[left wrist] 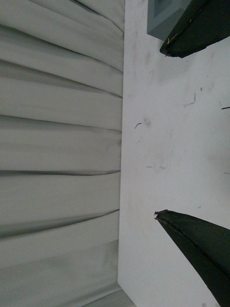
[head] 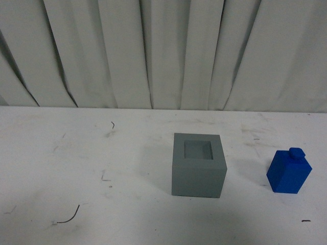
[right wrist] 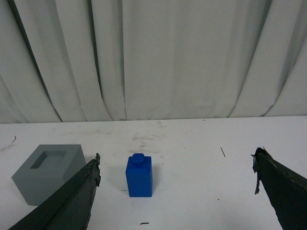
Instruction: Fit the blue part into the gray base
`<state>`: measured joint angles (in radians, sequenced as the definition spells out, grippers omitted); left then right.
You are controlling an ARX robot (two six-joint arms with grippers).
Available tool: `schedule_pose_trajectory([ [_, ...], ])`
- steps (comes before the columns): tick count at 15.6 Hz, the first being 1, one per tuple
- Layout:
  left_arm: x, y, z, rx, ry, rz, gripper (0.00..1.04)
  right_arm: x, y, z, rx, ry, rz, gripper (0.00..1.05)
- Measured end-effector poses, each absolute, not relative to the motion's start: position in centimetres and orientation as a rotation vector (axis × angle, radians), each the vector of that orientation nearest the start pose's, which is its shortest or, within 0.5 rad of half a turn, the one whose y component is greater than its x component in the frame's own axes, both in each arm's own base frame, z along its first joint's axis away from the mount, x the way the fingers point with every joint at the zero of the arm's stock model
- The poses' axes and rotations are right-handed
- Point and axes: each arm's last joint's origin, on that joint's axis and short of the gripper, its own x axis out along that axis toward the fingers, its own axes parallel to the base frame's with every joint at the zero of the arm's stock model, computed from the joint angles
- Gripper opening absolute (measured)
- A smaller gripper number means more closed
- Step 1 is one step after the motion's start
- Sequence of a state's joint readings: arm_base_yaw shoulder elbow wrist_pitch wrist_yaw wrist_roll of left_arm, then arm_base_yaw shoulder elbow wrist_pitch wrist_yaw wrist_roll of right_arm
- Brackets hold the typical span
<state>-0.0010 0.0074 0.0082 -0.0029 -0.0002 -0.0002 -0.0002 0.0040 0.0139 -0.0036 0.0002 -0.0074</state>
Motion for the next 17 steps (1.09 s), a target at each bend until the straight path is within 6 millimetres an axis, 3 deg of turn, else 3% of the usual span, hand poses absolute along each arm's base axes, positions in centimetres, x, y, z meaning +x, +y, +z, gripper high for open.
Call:
schedule_pose_trajectory([
  [17,9.77,-0.01,16.54,0.000,0.002,-0.001,0.98,9.71,0.00,16.76,-0.008,-0.006,0.000,0.98],
])
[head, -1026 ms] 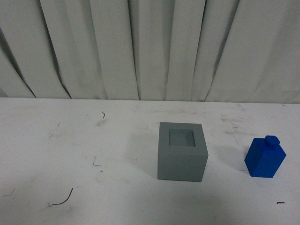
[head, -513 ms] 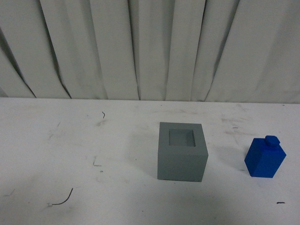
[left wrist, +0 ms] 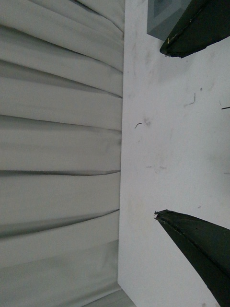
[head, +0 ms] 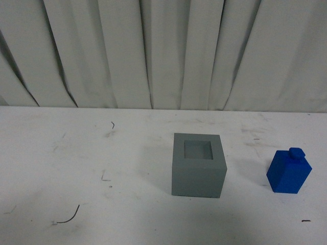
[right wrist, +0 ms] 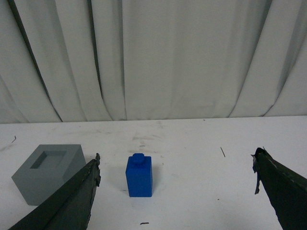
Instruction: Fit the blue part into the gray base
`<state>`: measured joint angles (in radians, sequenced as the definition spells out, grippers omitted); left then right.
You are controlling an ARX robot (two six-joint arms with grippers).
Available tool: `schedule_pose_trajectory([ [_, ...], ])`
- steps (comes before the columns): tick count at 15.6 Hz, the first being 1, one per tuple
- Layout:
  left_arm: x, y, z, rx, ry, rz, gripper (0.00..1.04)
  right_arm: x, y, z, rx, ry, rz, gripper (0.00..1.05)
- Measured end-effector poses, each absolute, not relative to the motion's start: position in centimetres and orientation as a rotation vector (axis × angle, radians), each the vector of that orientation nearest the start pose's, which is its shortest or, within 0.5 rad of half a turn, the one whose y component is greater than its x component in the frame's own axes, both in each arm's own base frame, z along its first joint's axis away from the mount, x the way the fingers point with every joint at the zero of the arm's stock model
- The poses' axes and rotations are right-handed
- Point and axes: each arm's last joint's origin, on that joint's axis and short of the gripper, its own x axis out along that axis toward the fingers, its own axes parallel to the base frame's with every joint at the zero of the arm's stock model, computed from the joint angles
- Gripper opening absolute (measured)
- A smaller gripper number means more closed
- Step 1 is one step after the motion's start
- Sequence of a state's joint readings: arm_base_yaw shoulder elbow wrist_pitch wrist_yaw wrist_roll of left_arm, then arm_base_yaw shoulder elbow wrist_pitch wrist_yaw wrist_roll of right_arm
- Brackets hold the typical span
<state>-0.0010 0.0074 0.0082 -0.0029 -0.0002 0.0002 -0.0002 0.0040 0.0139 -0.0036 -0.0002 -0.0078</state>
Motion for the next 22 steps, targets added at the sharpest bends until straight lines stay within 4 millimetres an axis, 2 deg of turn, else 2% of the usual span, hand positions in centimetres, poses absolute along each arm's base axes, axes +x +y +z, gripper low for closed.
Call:
schedule_pose_trajectory([
  [13,9.8,0.0,16.5,0.000,0.002,-0.001,0.98,9.8,-0.1,17.0,-0.008,-0.026,-0.001,0.98],
  [20,9.8,0.0,16.5,0.000,0.002,-0.001,0.98,12.0,-0.8,17.7,-0.003,-0.061,-0.008,0.98],
  [21,9.8,0.0,16.5,0.000,0.002,-0.001,0.98,12.5,-0.9,18.0,0.000,-0.066,-0.007,0.98],
  [22,9.8,0.0,16.5,0.000,0.002,-0.001,0.98,14.1,-1.4,19.0,0.000,-0.095,-0.016,0.98],
])
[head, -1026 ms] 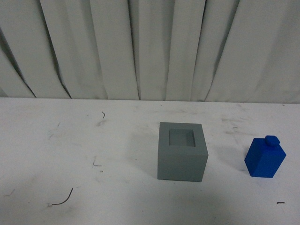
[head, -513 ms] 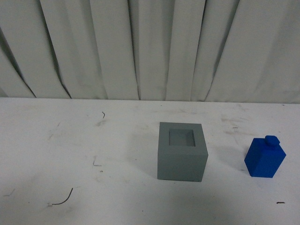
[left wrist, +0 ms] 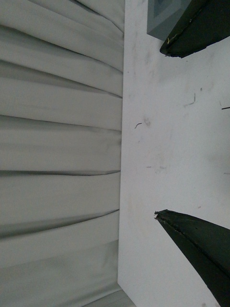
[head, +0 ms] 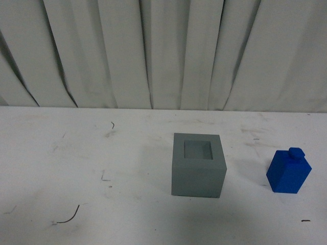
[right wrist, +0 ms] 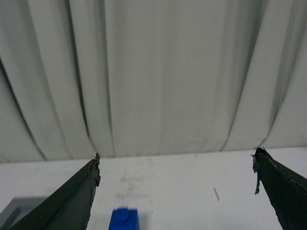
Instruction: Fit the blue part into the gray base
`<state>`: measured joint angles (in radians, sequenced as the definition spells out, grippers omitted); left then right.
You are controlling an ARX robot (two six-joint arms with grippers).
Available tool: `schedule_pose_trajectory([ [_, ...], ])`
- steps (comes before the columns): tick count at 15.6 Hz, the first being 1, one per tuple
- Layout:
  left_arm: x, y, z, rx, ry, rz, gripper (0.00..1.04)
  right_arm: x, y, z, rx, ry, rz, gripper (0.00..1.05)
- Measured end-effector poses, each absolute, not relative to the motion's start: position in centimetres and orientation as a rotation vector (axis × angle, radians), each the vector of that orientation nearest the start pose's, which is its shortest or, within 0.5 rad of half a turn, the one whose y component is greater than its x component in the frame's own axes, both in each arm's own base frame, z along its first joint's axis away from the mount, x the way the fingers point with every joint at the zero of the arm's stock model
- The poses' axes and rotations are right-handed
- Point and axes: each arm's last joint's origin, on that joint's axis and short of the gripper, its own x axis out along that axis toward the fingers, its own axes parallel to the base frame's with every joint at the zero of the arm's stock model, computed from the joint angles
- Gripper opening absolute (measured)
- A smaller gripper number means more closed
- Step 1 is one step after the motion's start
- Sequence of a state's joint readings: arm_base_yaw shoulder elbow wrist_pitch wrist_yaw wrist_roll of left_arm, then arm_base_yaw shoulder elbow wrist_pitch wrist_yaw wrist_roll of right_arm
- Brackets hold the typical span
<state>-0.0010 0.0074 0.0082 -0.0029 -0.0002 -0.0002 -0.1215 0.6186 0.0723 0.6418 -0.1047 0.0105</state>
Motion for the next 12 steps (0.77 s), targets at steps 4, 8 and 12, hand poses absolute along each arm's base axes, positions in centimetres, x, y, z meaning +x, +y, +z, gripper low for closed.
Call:
schedule_pose_trajectory([
  [4,9.8,0.0,16.5,0.000,0.002,-0.001,0.98,24.5,-1.5,22.3,0.007,-0.113,0.001,0.98],
  [8,9.8,0.0,16.5,0.000,0.002,-0.001,0.98,36.3,-2.5,21.0,-0.008,0.127,-0.005,0.98],
  [12,9.8,0.0,16.5,0.000,0.002,-0.001,0.98,40.8,-2.6,20.7,-0.212,0.260,0.155,0.98],
])
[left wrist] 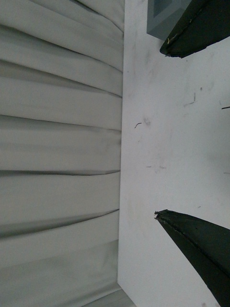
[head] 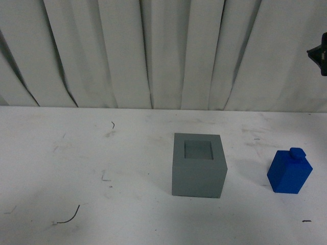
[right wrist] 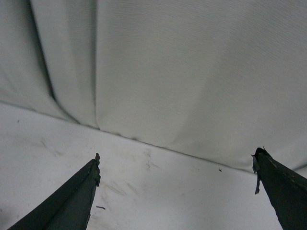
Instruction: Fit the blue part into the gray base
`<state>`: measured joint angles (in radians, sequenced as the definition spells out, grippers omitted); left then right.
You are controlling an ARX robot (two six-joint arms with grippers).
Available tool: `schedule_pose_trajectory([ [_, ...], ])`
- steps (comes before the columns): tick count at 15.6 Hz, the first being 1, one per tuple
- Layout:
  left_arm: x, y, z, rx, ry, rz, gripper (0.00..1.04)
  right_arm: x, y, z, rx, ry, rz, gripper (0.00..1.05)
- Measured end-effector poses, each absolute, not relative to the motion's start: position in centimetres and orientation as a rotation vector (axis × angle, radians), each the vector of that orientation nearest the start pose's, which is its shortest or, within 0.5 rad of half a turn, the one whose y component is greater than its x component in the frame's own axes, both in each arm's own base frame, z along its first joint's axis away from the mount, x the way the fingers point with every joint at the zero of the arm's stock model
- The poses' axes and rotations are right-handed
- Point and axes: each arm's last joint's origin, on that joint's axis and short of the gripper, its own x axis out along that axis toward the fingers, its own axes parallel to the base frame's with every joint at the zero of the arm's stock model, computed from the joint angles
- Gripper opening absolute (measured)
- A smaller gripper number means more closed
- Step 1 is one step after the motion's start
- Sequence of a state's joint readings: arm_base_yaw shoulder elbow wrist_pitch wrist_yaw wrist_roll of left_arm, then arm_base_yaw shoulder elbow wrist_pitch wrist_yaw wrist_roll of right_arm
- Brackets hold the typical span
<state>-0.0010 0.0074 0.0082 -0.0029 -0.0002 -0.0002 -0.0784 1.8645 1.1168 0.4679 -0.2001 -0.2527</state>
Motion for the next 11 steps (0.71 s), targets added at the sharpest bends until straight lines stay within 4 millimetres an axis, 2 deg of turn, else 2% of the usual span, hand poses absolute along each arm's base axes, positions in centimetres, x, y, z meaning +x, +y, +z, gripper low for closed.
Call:
schedule_pose_trajectory([
  [3,9.8,0.0,16.5,0.000,0.002,-0.001,0.98,41.2,-2.2,21.2,-0.487,0.276,0.372,0.98],
  [7,9.8,0.0,16.5,0.000,0.002,-0.001,0.98,40.8,-1.9,20.0,-0.824,0.359,0.698,0.98],
  [9,9.8,0.0,16.5,0.000,0.002,0.000,0.98,41.1,-2.4,19.8,-0.954,0.416,0.836,0.98],
  [11,9.8,0.0,16.5,0.000,0.002,-0.001,0.98,41.4,-3.0,19.5,-1.005,0.486,0.951,0.98],
])
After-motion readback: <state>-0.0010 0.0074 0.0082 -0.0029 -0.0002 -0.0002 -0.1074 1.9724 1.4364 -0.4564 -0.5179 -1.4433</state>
